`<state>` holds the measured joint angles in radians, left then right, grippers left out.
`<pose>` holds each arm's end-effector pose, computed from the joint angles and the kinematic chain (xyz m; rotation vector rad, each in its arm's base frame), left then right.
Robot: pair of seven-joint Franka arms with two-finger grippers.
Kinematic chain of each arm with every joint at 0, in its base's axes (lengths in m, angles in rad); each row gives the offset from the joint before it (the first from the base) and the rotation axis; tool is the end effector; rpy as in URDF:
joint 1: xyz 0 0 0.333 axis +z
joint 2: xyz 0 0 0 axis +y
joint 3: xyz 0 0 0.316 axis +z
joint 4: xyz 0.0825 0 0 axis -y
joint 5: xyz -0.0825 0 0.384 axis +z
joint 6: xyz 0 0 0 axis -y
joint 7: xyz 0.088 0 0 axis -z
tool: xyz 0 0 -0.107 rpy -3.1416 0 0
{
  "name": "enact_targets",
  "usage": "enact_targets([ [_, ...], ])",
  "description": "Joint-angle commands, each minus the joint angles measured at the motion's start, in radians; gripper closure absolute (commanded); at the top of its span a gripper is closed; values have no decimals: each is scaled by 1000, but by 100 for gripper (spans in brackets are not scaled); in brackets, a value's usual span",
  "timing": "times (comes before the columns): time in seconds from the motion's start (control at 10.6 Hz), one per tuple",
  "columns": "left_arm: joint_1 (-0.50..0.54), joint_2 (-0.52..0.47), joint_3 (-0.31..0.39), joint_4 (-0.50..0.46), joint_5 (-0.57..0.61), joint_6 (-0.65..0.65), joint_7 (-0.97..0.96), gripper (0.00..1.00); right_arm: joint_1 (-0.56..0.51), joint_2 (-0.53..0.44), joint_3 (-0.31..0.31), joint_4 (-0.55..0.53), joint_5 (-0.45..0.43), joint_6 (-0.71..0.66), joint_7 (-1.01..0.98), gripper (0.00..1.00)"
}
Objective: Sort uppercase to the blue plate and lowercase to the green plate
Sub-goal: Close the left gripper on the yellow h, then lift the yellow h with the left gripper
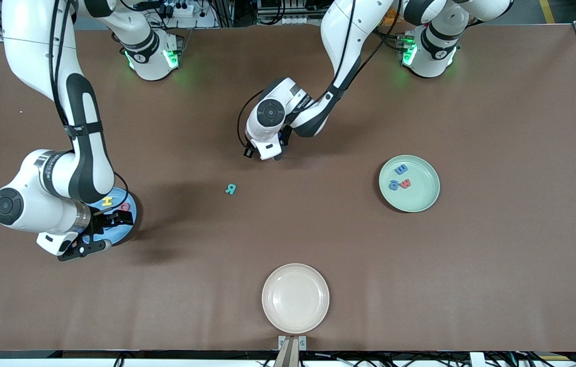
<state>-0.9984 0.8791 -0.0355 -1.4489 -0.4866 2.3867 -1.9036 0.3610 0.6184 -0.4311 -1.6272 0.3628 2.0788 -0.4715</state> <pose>0.3721 -0.6242 0.1667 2.4484 1.7334 -0.5480 0.6759 0.0062 0.2769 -3.0298 -0.4047 0.1202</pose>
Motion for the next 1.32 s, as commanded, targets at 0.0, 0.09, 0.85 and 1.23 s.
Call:
enact_targets([
  [0.0, -8, -3, 6, -1, -26, -7, 1, 59, 3, -17, 3, -7, 1, -2, 14, 0],
  [0.09, -8, -6, 6, 1, -26, -9, 1, 59, 3, -16, 3, -6, -1, -2, 14, 0],
  [0.85, -6, -3, -9, -1, -27, -72, 20, 59, 4, -16, 2, -5, -1, -2, 13, 0],
  [1.23, -8, 1, -9, -2, -26, -70, 20, 61, 4, -17, 2, -5, -1, -2, 11, 0],
])
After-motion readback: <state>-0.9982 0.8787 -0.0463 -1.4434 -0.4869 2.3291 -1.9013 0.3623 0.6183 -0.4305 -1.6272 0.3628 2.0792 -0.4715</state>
